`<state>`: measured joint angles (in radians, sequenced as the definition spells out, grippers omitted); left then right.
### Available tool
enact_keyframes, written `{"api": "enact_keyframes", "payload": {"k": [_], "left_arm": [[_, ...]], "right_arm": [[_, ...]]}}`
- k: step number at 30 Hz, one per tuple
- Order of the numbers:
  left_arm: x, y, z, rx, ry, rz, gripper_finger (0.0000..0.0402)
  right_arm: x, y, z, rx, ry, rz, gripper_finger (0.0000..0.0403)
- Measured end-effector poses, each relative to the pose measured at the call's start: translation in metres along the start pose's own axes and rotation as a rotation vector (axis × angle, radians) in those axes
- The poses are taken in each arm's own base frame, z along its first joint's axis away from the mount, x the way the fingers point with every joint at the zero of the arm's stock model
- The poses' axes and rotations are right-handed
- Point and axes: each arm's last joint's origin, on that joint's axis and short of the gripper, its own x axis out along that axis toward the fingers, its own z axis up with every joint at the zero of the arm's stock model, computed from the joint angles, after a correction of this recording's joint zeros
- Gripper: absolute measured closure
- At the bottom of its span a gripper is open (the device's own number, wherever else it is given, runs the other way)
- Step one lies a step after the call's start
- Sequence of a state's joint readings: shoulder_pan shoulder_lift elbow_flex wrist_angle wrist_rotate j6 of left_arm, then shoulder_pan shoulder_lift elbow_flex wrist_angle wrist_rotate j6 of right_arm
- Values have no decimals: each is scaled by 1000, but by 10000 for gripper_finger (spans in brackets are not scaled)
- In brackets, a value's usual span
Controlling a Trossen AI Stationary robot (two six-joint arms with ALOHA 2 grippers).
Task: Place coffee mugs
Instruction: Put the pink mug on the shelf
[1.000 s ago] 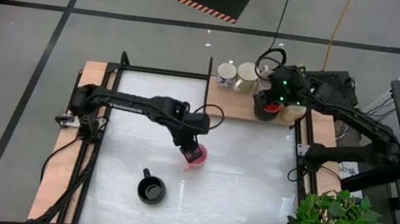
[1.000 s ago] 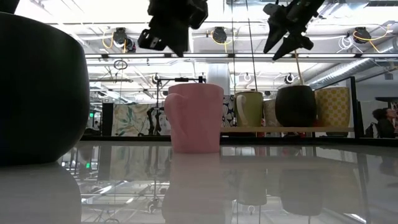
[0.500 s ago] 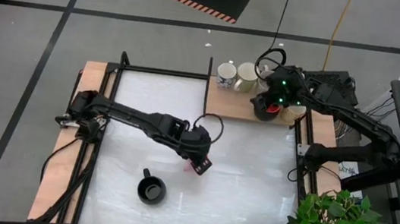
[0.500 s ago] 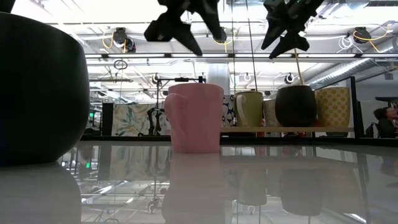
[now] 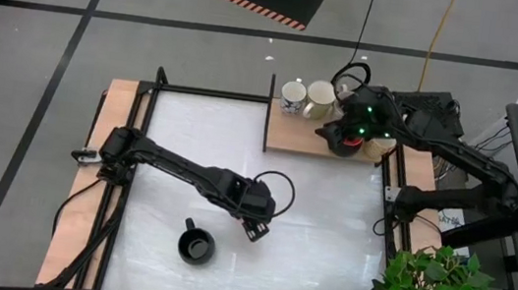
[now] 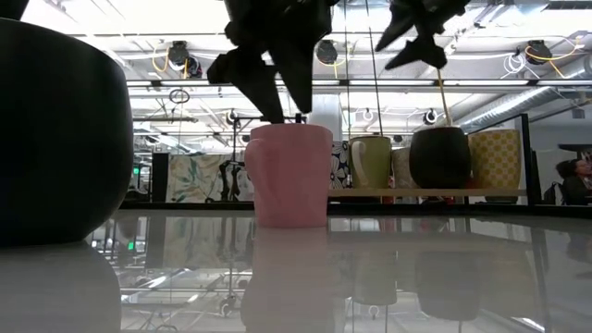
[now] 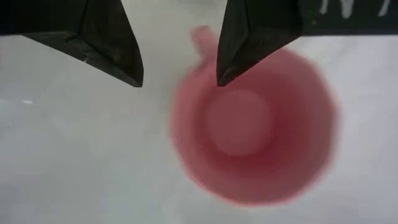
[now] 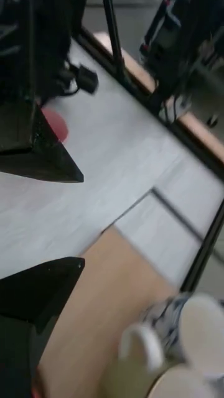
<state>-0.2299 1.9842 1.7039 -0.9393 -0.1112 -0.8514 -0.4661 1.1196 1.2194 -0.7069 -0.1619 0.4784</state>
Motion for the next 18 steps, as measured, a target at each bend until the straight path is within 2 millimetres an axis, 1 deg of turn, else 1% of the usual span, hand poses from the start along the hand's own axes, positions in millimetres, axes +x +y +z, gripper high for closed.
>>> {"api": "enact_keyframes", "payload": {"k": [4, 7, 10, 13, 15, 18], "left_arm": [[-1, 3, -3, 52, -11, 68, 193], [-1, 2, -5, 143, -5, 69, 193], [3, -1, -6, 303, -3, 68, 193], [13, -3, -9, 522, 11, 89, 194], [17, -3, -10, 617, 20, 118, 205], [21, -4, -5, 681, -15, 112, 246]], "right_arm": [[1, 11, 1, -34, -36, 55, 202], [2, 18, 0, -50, -53, 90, 202], [2, 24, -2, -67, -50, 112, 202], [2, 27, -4, -76, -45, 122, 202], [2, 28, -4, -80, -45, 126, 202], [2, 29, -3, -83, -57, 135, 202]]}}
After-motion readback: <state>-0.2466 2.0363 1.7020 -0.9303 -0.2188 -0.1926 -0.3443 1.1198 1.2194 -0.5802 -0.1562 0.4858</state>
